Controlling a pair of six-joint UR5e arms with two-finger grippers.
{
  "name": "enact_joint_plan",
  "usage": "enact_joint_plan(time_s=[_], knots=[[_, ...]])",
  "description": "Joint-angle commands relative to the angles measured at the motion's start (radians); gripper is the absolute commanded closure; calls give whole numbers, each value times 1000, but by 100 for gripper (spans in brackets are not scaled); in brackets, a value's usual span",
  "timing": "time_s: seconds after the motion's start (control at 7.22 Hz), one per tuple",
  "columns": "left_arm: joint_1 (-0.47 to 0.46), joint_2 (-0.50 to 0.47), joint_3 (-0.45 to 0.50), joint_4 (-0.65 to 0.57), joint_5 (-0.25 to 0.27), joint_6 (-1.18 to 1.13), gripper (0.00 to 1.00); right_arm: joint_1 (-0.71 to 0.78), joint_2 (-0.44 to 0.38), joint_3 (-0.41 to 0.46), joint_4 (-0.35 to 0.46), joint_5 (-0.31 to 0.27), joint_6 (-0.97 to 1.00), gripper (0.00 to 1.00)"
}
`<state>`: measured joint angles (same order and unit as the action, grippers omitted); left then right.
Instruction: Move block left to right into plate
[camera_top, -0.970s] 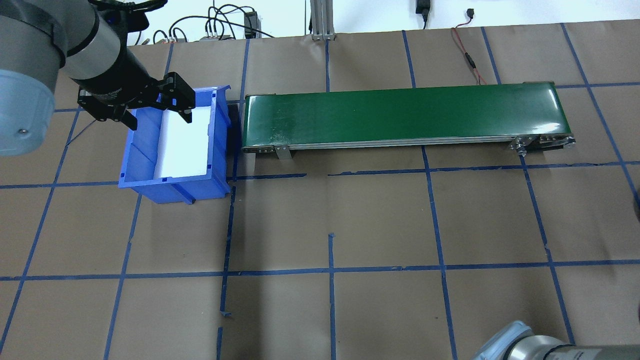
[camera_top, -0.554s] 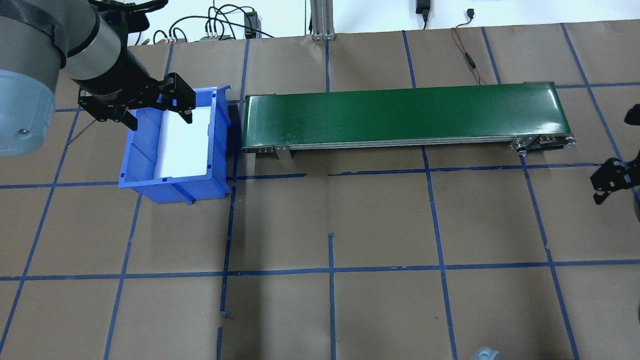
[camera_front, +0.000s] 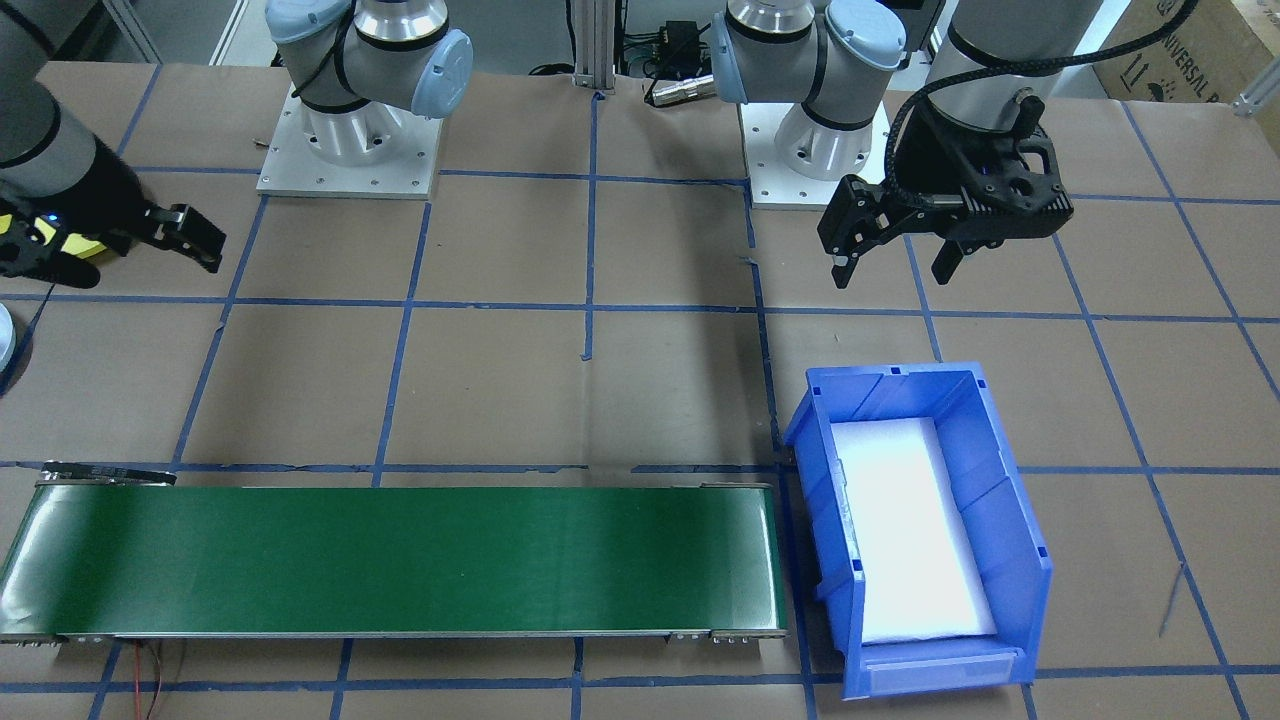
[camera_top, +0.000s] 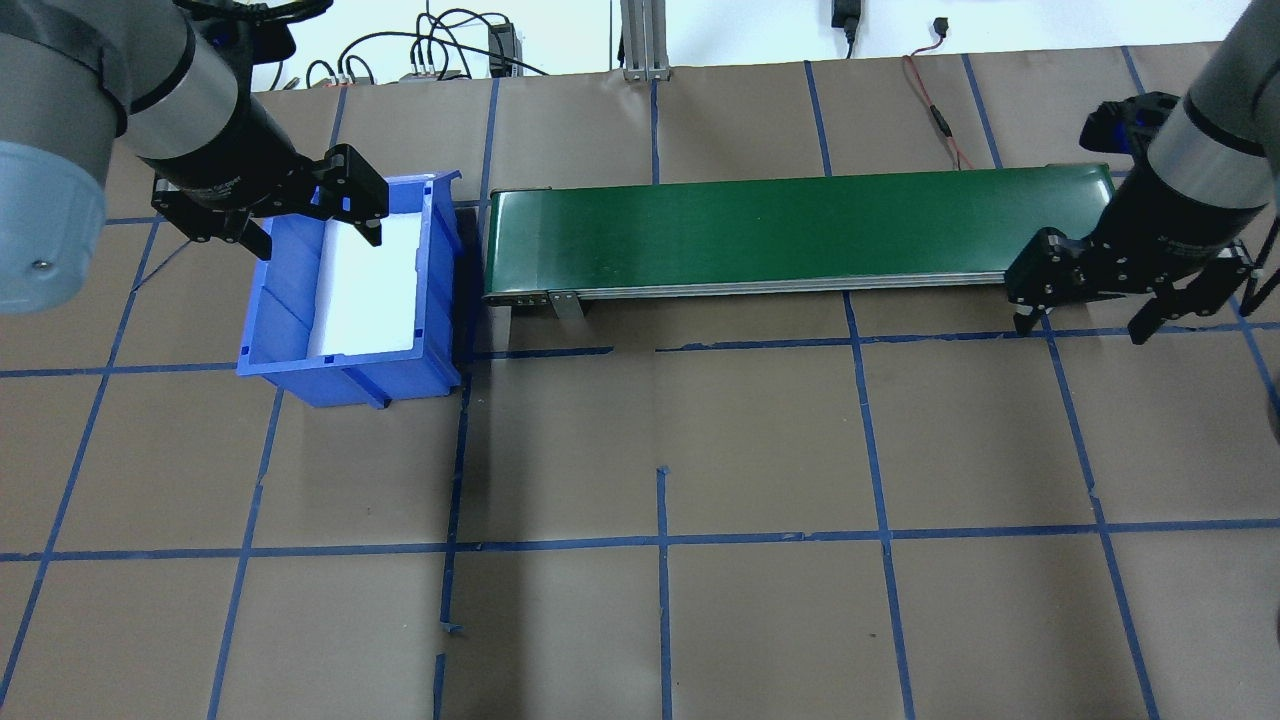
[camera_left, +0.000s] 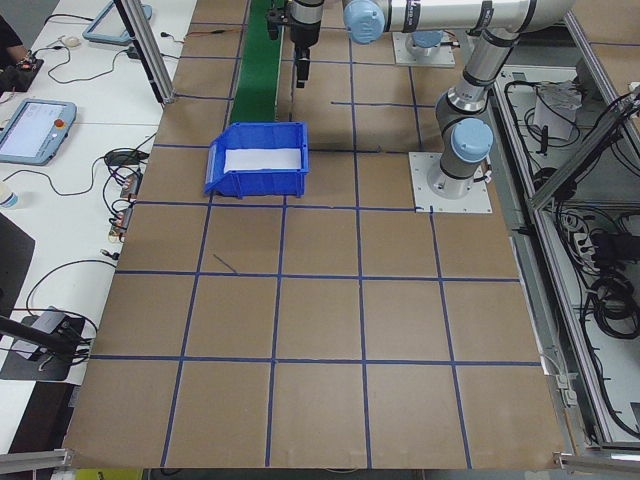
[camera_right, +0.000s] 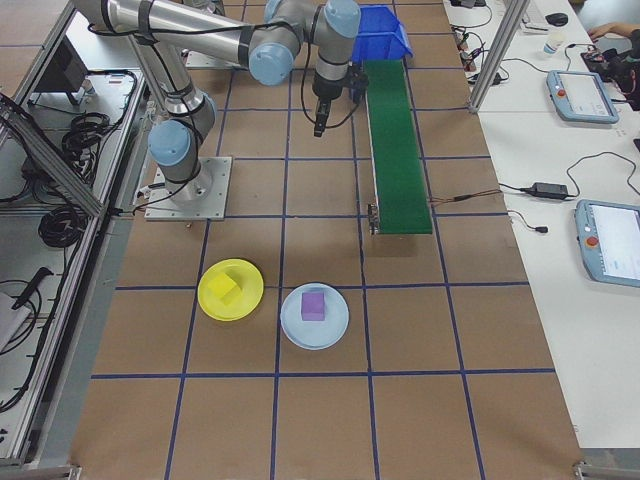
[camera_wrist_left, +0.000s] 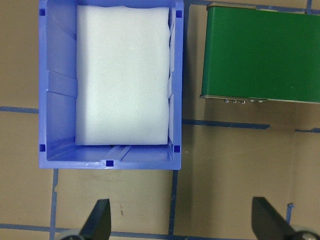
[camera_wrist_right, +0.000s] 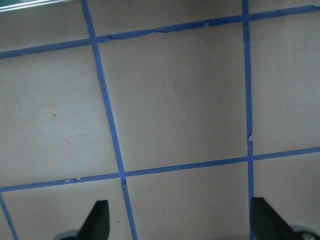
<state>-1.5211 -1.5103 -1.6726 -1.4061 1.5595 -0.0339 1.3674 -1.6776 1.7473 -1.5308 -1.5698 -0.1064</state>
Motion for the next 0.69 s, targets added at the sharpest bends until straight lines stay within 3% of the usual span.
enact_joint_plan(time_s=[0.0,0.14,0.28,0.42,0.55], knots=[[-1,2,-1,-1,1,0,0,170,7,-232,178,22,105,0],[-1,2,-1,-4,1,0,0,250,21,-279,187,51,173,0],[-1,4,-1,-5,1,0,0,260,60,-291,181,38,188,0],[1,10,-1,-13,2,3,0,266,88,-299,122,39,192,0],[2,12,-1,-14,2,5,0,262,99,-263,12,37,180,0]])
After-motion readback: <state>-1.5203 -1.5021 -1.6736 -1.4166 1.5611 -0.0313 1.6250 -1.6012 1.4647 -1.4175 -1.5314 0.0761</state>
